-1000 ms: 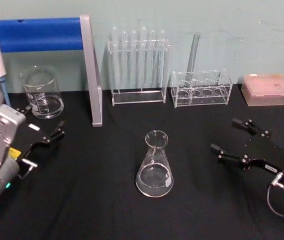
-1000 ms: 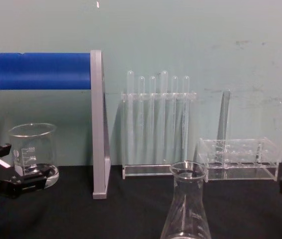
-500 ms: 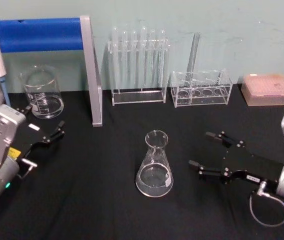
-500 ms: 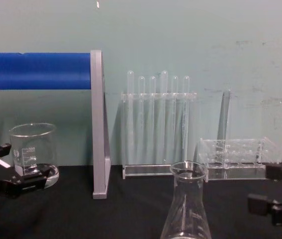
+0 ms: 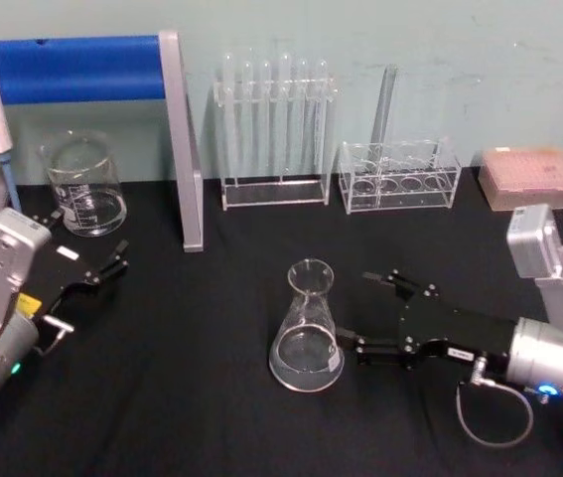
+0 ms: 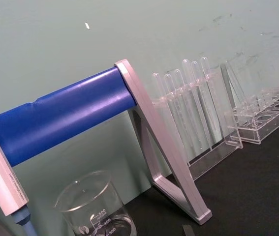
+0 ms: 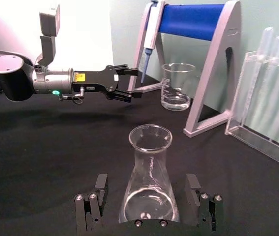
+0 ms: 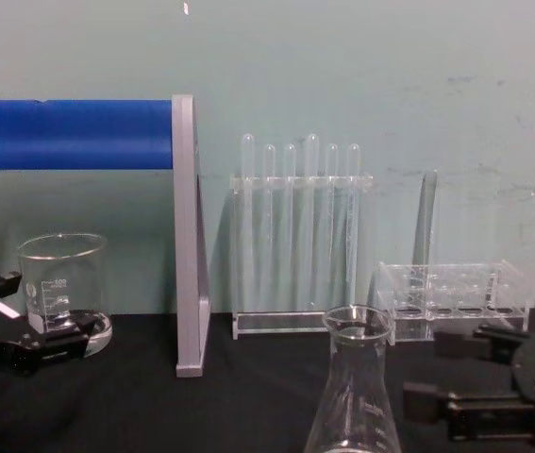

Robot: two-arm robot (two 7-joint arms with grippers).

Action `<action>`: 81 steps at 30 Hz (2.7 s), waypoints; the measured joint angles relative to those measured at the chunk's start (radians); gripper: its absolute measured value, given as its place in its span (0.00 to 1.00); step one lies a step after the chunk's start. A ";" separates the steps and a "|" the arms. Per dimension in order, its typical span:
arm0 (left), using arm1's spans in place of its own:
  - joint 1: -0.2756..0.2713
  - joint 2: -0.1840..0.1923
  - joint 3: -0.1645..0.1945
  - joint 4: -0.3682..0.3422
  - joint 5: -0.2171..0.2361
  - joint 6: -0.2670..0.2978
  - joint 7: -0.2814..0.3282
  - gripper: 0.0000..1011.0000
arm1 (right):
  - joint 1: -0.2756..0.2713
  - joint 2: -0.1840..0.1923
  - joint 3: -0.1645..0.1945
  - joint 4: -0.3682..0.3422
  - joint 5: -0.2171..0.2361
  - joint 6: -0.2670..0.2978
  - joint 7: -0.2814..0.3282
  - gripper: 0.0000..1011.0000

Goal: Grasp the erlenmeyer flask with one hand, shake it three times, then place it back.

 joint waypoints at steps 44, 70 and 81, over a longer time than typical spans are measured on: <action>0.000 0.000 0.000 0.000 0.000 0.000 0.000 0.99 | 0.153 -0.111 -0.104 0.153 -0.023 0.000 0.014 0.99; 0.000 0.000 0.000 0.000 0.000 0.000 0.000 0.99 | 0.151 -0.110 -0.102 0.150 -0.021 0.000 0.014 0.72; 0.000 0.000 0.000 0.000 0.000 0.000 0.000 0.99 | 0.151 -0.110 -0.102 0.150 -0.021 0.000 0.014 0.44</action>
